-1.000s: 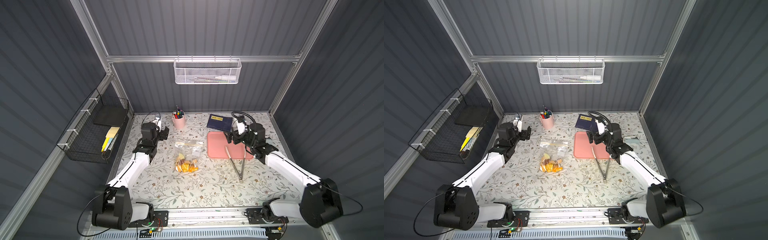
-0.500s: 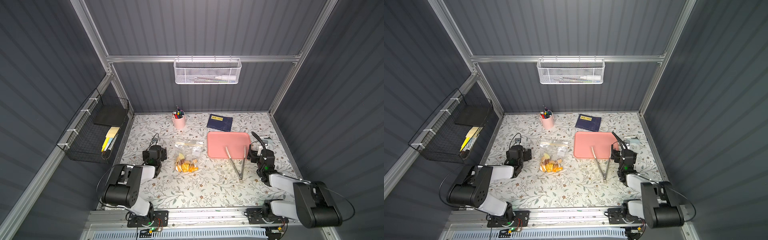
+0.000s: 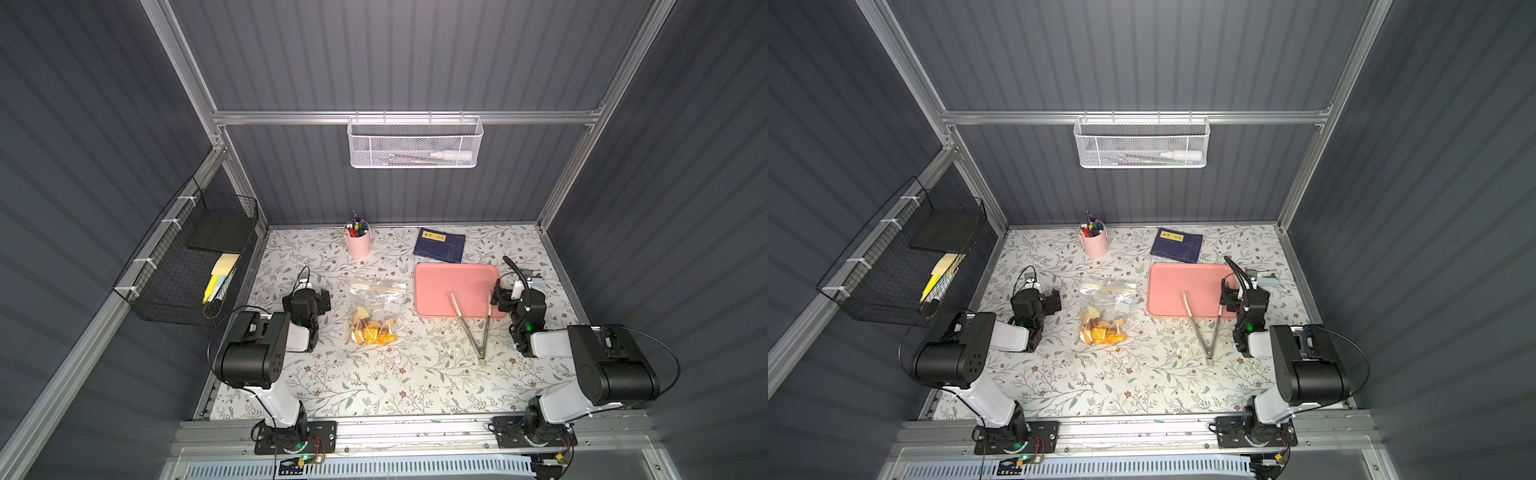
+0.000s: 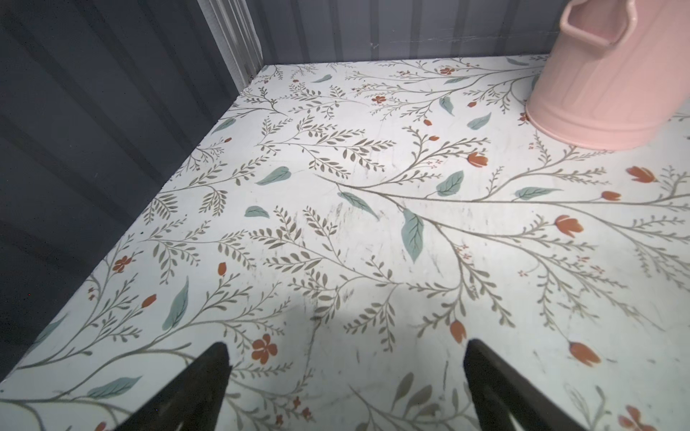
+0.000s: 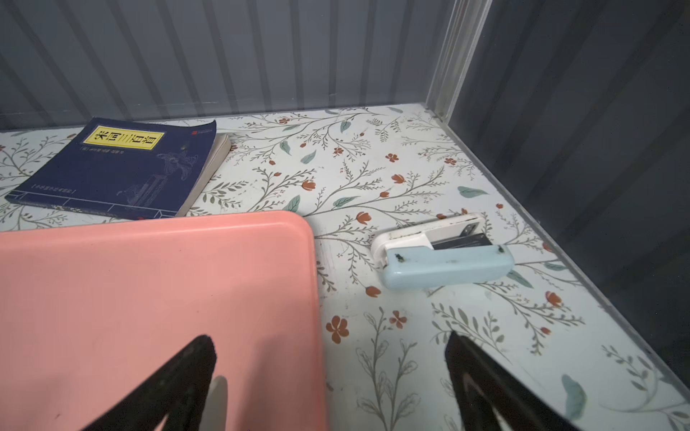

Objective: Put the cookies into a resealable bag to prevent moisture
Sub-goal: Reset both arms

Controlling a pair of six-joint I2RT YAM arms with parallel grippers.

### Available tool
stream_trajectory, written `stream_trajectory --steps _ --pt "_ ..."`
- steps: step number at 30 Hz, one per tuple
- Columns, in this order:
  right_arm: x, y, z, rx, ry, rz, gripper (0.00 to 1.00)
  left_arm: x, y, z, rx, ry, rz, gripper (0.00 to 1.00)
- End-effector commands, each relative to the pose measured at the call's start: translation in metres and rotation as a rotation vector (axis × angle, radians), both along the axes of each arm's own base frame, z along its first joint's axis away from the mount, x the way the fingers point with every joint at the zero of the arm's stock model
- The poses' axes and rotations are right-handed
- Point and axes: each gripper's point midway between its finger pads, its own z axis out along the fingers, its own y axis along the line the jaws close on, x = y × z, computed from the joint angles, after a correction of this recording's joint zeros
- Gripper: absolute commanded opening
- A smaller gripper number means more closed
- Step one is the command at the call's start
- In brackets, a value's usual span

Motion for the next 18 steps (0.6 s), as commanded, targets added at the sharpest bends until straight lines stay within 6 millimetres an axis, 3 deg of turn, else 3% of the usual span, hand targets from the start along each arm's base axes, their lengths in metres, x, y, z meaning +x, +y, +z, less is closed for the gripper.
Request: stream_trajectory --steps 1,18 --pt "0.0007 -0.0043 0.0020 0.005 -0.004 -0.031 0.99 0.0024 -0.0022 0.0048 -0.010 -0.024 -0.011 0.99" --pt "0.0034 -0.0006 0.0005 -0.005 0.009 -0.019 0.99 0.0024 -0.0021 0.0048 -0.010 -0.024 -0.010 0.99"
